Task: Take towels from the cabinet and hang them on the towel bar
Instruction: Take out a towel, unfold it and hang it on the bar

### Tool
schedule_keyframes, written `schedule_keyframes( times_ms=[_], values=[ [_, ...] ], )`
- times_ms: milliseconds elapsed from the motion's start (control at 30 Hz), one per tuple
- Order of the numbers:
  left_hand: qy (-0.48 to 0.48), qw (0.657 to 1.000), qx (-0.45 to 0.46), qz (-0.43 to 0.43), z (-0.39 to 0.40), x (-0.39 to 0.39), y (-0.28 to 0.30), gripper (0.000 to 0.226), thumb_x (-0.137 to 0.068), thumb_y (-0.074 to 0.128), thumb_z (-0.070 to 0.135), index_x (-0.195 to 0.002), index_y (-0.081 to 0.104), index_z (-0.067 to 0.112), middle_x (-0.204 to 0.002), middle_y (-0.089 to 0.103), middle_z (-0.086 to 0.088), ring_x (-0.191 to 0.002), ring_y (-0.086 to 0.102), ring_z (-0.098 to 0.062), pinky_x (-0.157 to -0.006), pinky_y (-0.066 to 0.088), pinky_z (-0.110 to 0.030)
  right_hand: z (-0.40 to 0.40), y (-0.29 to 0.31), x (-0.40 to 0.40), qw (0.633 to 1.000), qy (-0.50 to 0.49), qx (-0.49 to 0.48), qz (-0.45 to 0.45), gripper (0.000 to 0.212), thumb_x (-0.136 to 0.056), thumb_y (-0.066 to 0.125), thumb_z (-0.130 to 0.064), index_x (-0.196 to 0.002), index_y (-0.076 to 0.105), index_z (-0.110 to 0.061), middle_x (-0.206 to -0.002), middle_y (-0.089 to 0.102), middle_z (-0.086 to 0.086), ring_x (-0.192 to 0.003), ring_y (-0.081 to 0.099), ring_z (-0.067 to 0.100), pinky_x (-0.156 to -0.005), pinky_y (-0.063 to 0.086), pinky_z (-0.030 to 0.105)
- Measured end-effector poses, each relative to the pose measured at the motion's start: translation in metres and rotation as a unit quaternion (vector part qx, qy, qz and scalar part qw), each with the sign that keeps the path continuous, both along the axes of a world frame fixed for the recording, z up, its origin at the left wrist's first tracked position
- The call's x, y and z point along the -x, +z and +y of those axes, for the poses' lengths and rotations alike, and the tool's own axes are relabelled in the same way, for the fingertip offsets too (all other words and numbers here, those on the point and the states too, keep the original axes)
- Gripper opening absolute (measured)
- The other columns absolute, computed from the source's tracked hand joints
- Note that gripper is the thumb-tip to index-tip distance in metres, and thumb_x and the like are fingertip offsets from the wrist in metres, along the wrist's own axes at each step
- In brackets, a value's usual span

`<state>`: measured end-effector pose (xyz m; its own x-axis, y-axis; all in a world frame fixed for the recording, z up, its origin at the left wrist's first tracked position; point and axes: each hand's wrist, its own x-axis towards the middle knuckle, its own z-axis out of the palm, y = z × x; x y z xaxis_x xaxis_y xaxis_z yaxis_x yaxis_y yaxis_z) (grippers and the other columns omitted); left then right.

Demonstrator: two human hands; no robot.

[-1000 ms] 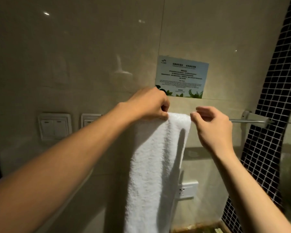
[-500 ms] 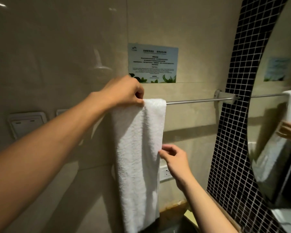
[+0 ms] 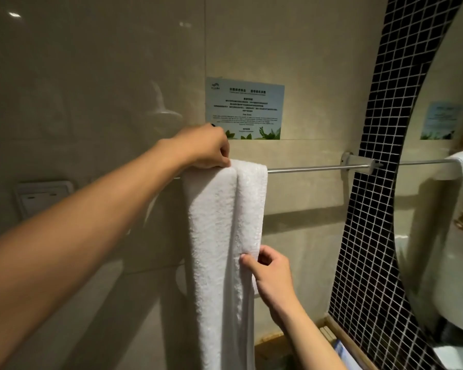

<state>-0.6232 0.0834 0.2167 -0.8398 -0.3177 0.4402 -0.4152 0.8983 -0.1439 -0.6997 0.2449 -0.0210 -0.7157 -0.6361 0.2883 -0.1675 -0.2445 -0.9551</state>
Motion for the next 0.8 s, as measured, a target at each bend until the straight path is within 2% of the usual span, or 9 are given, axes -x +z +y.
schedule_keyframes(
  times_ms=[133, 233, 333, 467, 533, 600, 667, 733, 800],
  values=[
    [-0.012, 0.99, 0.098, 0.097, 0.007, -0.009, -0.016, 0.01, -0.084, 0.067, 0.035, -0.083, 0.067, 0.025, -0.086, 0.068, 0.002, -0.078, 0.06, -0.023, -0.063, 0.043, -0.031, 0.006, 0.005, 0.006, 1.0, -0.007, 0.012, -0.016, 0.011, -0.087, 0.07, -0.002, -0.093, 0.077, -0.009, -0.088, 0.078, 0.005, -0.083, 0.073, 0.019, -0.073, 0.059, 0.03],
    [-0.019, 0.984, 0.125, 0.124, 0.011, -0.017, -0.028, 0.018, -0.09, 0.06, 0.037, -0.086, 0.068, 0.022, -0.081, 0.07, -0.004, -0.073, 0.061, -0.027, -0.079, 0.05, -0.038, 0.011, 0.005, 0.007, 1.0, -0.01, 0.013, -0.016, 0.011, -0.087, 0.07, -0.002, -0.093, 0.077, -0.009, -0.088, 0.078, 0.005, -0.084, 0.073, 0.019, -0.075, 0.059, 0.031],
    [-0.028, 0.983, 0.104, 0.148, 0.016, -0.031, -0.04, 0.023, -0.094, 0.054, 0.039, -0.094, 0.071, 0.022, -0.087, 0.073, -0.002, -0.081, 0.065, -0.024, -0.097, 0.042, -0.041, 0.013, 0.006, 0.004, 1.0, -0.009, 0.017, -0.02, 0.01, -0.087, 0.071, -0.003, -0.093, 0.077, -0.008, -0.087, 0.078, 0.005, -0.081, 0.073, 0.017, -0.069, 0.057, 0.025],
    [-0.076, 0.955, 0.093, 0.271, 0.034, -0.067, -0.078, 0.015, -0.091, 0.058, 0.032, -0.093, 0.068, 0.022, -0.093, 0.071, 0.002, -0.091, 0.061, -0.021, -0.086, 0.04, -0.039, 0.014, 0.015, -0.003, 1.0, -0.003, 0.025, 0.0, 0.008, -0.086, 0.072, -0.004, -0.091, 0.077, -0.007, -0.086, 0.078, 0.006, -0.08, 0.072, 0.012, -0.07, 0.056, 0.022],
    [-0.075, 0.938, 0.013, 0.339, 0.042, -0.082, -0.121, 0.008, -0.088, 0.061, 0.029, -0.086, 0.065, 0.022, -0.086, 0.065, 0.005, -0.083, 0.058, -0.018, -0.078, 0.045, -0.037, 0.014, 0.019, -0.007, 1.0, -0.004, 0.026, 0.012, 0.006, -0.086, 0.073, -0.005, -0.089, 0.077, -0.007, -0.086, 0.078, 0.006, -0.08, 0.07, 0.011, -0.073, 0.055, 0.023],
    [-0.02, 0.921, -0.159, 0.356, 0.045, -0.088, -0.168, 0.009, -0.086, 0.066, 0.032, -0.089, 0.064, 0.024, -0.089, 0.064, 0.007, -0.082, 0.058, -0.015, -0.075, 0.05, -0.036, 0.014, 0.021, -0.01, 1.0, -0.002, 0.027, 0.015, 0.005, -0.085, 0.073, -0.005, -0.088, 0.077, -0.007, -0.087, 0.078, 0.008, -0.08, 0.068, 0.011, -0.075, 0.053, 0.025],
    [0.049, 0.897, -0.298, 0.322, 0.043, -0.087, -0.2, 0.029, -0.083, 0.069, 0.041, -0.107, 0.062, 0.026, -0.104, 0.062, 0.009, -0.088, 0.06, -0.014, -0.081, 0.052, -0.036, 0.014, 0.022, -0.012, 1.0, -0.001, 0.028, 0.012, 0.006, -0.085, 0.072, -0.005, -0.088, 0.077, -0.008, -0.089, 0.078, 0.008, -0.081, 0.068, 0.012, -0.077, 0.052, 0.027],
    [0.096, 0.872, -0.374, 0.302, 0.039, -0.083, -0.215, 0.056, -0.083, 0.07, 0.047, -0.13, 0.049, 0.024, -0.118, 0.054, 0.01, -0.1, 0.058, -0.016, -0.088, 0.05, -0.037, 0.016, 0.024, -0.013, 1.0, -0.009, 0.027, 0.009, 0.006, -0.085, 0.072, -0.005, -0.088, 0.077, -0.007, -0.09, 0.078, 0.01, -0.081, 0.067, 0.013, -0.076, 0.052, 0.027],
    [0.106, 0.844, -0.431, 0.303, 0.034, -0.079, -0.219, 0.061, -0.083, 0.07, 0.047, -0.133, 0.045, 0.021, -0.115, 0.049, 0.011, -0.103, 0.057, -0.018, -0.09, 0.049, -0.038, 0.018, 0.025, -0.014, 1.0, -0.015, 0.023, 0.004, 0.006, -0.086, 0.072, -0.005, -0.089, 0.077, -0.007, -0.09, 0.077, 0.011, -0.08, 0.067, 0.012, -0.072, 0.052, 0.023]
  ],
)
